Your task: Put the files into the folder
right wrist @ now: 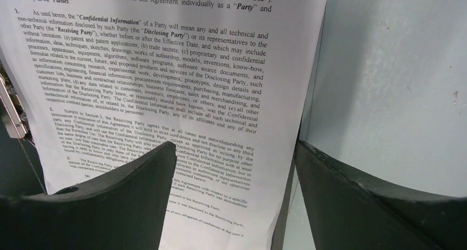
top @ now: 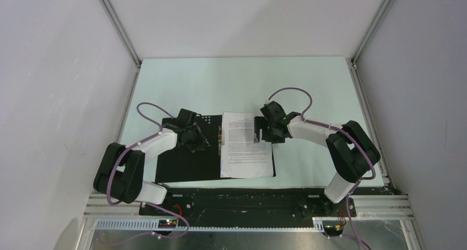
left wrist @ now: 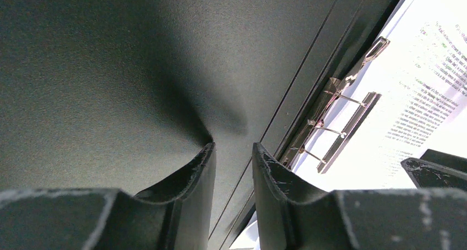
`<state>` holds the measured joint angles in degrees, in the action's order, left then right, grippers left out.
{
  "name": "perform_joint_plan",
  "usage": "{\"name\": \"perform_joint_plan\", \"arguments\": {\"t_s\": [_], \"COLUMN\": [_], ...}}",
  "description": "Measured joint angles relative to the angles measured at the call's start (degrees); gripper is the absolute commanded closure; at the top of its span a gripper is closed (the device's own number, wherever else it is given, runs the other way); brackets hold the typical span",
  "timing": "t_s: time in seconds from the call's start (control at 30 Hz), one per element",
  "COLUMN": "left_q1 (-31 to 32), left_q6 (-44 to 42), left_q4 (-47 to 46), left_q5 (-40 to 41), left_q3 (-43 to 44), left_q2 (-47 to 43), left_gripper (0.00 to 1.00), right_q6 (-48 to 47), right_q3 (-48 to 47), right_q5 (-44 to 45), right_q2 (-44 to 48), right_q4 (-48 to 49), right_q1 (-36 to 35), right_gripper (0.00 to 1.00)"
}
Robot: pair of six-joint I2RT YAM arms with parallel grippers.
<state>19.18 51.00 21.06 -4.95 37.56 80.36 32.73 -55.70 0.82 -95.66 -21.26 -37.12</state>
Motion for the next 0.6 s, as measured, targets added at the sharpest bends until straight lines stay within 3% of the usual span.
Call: {"name": "perform_joint_plan", "arguments": {"t_s": [0.6], "left_q1": [-0.04], "left_q6": [-0.02], "left_q4": [-0.24], "left_q5": [-0.46], "left_q3": [0.0], "left_q2": [0.28], "left_gripper": [0.64], "right_q6": [-0.39], "right_q3": [-1.33], "right_q5": [1.38], "right_q2": [-1.22], "right_q4": [-0.7], "right_q1": [-1.33], "right_gripper": [0.16]}}
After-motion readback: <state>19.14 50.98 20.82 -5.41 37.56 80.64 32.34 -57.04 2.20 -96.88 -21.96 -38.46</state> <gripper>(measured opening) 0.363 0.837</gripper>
